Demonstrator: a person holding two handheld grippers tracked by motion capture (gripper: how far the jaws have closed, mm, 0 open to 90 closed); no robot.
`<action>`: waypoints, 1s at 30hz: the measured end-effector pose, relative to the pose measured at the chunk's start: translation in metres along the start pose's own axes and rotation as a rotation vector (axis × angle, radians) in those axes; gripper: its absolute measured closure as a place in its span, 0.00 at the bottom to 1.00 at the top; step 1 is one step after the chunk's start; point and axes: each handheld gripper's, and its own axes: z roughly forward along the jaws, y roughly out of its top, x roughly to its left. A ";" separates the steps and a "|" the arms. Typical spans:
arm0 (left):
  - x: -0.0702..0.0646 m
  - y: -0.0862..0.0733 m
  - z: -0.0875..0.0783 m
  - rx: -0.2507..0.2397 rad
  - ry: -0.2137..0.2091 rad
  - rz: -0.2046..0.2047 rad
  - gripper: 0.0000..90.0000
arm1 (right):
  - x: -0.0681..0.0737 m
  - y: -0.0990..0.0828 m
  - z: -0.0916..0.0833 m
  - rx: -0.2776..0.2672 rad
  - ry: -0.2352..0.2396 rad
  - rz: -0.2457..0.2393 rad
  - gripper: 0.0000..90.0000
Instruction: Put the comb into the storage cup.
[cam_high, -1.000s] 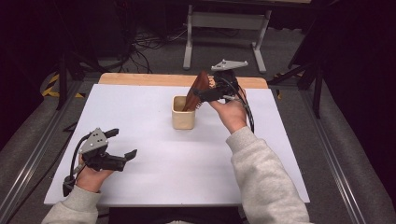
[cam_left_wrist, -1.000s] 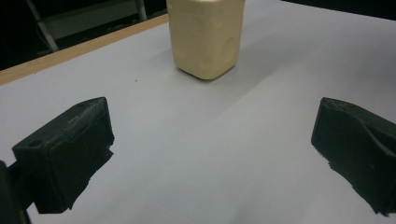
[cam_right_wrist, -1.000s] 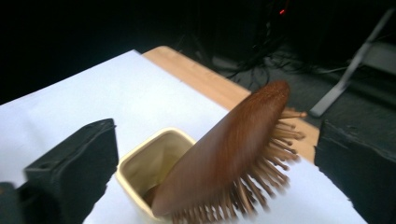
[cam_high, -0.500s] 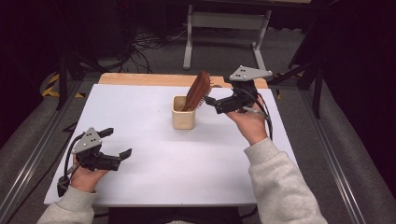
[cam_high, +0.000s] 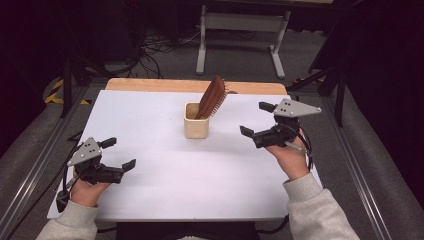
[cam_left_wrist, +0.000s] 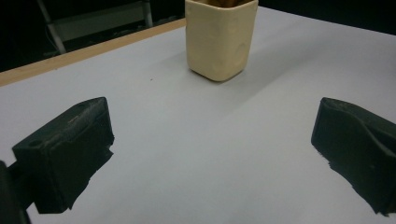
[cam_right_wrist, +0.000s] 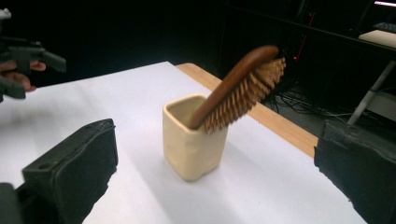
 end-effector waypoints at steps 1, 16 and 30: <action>0.000 0.000 0.000 -0.002 -0.004 0.001 0.00 | 0.001 -0.005 -0.003 0.007 0.003 0.008 0.00; 0.001 -0.009 -0.004 -0.026 -0.029 -0.014 0.00 | 0.009 -0.078 -0.021 -0.012 0.017 0.055 0.00; 0.002 -0.016 -0.003 -0.029 -0.029 -0.018 0.00 | 0.019 -0.126 -0.020 -0.020 0.039 0.081 0.00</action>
